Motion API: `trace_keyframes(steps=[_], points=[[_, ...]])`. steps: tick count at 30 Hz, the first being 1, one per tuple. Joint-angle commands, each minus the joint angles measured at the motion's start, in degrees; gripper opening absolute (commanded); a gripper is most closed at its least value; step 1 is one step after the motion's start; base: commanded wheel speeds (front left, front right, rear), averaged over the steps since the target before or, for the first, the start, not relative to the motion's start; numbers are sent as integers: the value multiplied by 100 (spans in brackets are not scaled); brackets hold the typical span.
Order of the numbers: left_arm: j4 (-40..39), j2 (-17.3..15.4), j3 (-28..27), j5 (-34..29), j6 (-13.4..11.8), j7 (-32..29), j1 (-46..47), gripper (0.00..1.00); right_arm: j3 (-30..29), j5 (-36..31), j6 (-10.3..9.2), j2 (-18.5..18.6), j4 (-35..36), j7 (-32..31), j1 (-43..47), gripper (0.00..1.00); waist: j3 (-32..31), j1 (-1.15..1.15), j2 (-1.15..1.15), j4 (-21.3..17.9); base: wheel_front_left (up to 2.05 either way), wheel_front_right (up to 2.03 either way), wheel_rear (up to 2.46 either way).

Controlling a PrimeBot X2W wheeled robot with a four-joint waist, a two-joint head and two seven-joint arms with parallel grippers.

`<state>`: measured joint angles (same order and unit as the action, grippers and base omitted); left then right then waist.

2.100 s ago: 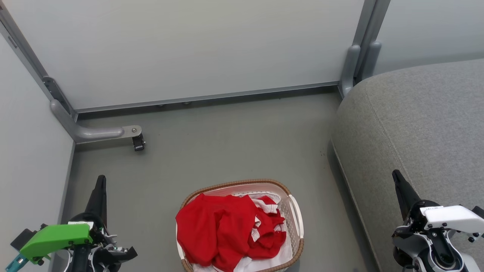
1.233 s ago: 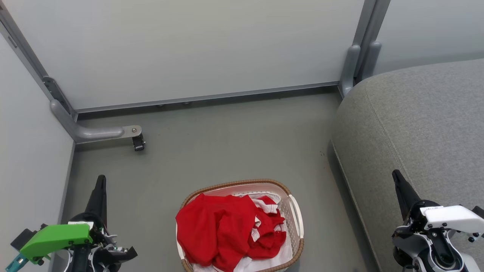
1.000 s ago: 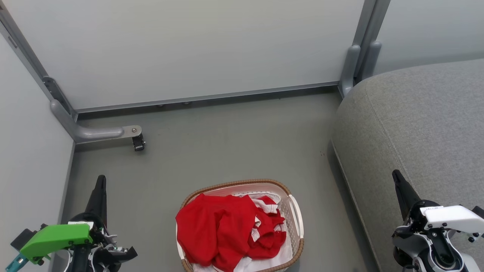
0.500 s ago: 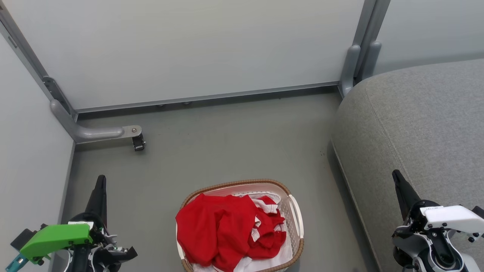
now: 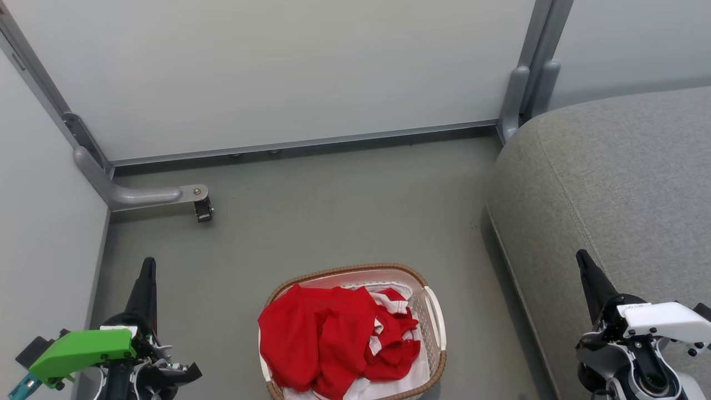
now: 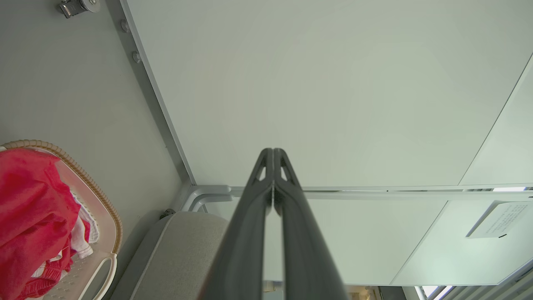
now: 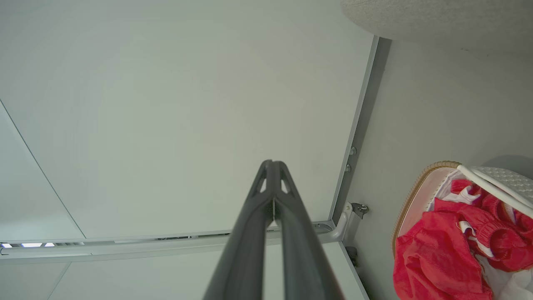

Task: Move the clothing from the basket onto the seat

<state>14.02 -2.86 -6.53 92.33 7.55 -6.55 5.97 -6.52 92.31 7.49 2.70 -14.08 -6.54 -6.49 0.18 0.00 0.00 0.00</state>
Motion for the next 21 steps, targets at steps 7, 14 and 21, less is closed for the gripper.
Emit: trace_keyframes(steps=[7,14,21], points=[[170,31,12,-16,0,32,-88,100,32,-31,-1,-53,-130,33,66,100,4,0,0,0,0,0,0],[219,-81,142,-372,-1,254,-76,100,243,-343,-1,42,-122,250,11,100,14,0,0,-2,0,0,0],[187,-106,75,-1289,-1,439,-64,100,230,-1099,-1,54,-135,435,-72,100,36,0,0,-5,0,0,0]])
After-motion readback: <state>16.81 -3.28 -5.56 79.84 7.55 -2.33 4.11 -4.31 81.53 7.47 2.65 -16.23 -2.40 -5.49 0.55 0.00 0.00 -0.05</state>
